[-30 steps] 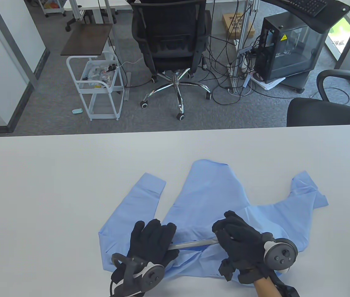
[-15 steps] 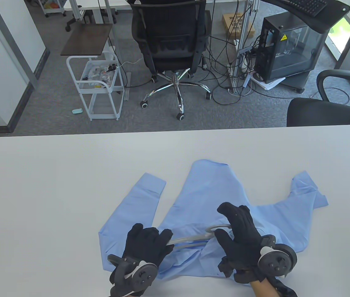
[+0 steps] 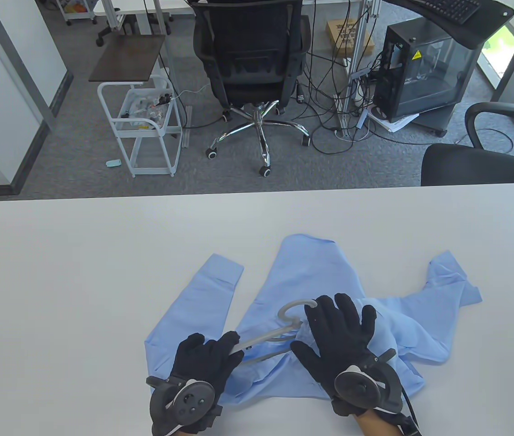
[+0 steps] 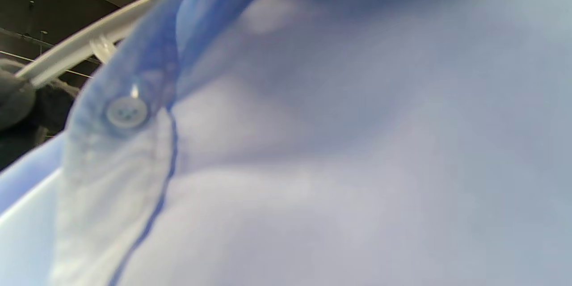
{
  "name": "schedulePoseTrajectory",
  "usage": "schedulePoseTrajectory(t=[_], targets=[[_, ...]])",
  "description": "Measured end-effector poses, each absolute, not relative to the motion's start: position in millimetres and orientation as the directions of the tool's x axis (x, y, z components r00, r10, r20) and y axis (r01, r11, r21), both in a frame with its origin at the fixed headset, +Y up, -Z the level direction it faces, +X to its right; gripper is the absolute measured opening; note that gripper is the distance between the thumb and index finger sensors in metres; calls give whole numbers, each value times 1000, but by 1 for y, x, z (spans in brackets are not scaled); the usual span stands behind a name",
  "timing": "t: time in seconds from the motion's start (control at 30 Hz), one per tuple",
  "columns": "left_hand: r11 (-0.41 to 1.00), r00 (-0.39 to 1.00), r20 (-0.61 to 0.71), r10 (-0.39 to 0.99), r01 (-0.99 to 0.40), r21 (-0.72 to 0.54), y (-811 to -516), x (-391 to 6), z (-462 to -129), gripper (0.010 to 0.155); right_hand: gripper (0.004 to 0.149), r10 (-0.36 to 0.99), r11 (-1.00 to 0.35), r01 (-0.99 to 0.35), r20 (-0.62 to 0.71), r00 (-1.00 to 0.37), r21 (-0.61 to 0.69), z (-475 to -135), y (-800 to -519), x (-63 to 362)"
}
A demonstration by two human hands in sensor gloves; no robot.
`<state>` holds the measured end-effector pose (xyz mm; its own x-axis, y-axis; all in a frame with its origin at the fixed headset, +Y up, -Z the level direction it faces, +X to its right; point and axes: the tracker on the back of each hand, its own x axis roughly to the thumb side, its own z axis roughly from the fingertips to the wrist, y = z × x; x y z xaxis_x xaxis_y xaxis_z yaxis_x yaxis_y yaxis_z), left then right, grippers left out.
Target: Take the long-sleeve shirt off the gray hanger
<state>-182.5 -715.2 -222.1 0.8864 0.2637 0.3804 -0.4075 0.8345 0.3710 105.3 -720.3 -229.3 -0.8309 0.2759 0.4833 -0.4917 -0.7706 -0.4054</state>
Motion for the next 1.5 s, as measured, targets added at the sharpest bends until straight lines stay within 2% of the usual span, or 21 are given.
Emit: schedulePoseTrajectory(t=[0.1, 0.17, 0.27, 0.47, 0.53, 0.7, 0.93, 1.17, 1.5], targets=[[835, 887, 383, 258, -404, 373, -714, -178, -219, 49, 92, 379, -758, -553, 457, -805, -346, -233, -729, 101], [834, 887, 385, 256, -404, 375, -713, -176, -218, 49, 95, 376, -758, -539, 430, -821, -367, -234, -731, 99], [824, 878, 390, 277, -426, 374, -710, -173, -215, 49, 91, 314, -754, -485, 405, -859, -442, -233, -729, 99], [811, 871, 404, 279, -439, 387, -707, -165, -209, 49, 72, 280, -711, -454, 377, -883, -537, -226, -723, 103], [814, 880, 398, 260, -421, 400, -706, -164, -207, 49, 64, 277, -710, -453, 378, -883, -539, -227, -723, 104], [831, 894, 373, 249, -395, 391, -711, -167, -210, 48, 58, 274, -737, -466, 413, -869, -490, -233, -728, 110], [841, 892, 358, 278, -406, 357, -714, -175, -214, 47, 56, 341, -715, -531, 436, -833, -455, -237, -730, 119], [810, 900, 340, 271, -404, 425, -712, -180, -212, 47, 53, 359, -679, -545, 425, -831, -492, -235, -724, 130], [795, 890, 346, 295, -430, 427, -713, -188, -216, 47, 52, 456, -644, -610, 409, -790, -461, -238, -722, 141]])
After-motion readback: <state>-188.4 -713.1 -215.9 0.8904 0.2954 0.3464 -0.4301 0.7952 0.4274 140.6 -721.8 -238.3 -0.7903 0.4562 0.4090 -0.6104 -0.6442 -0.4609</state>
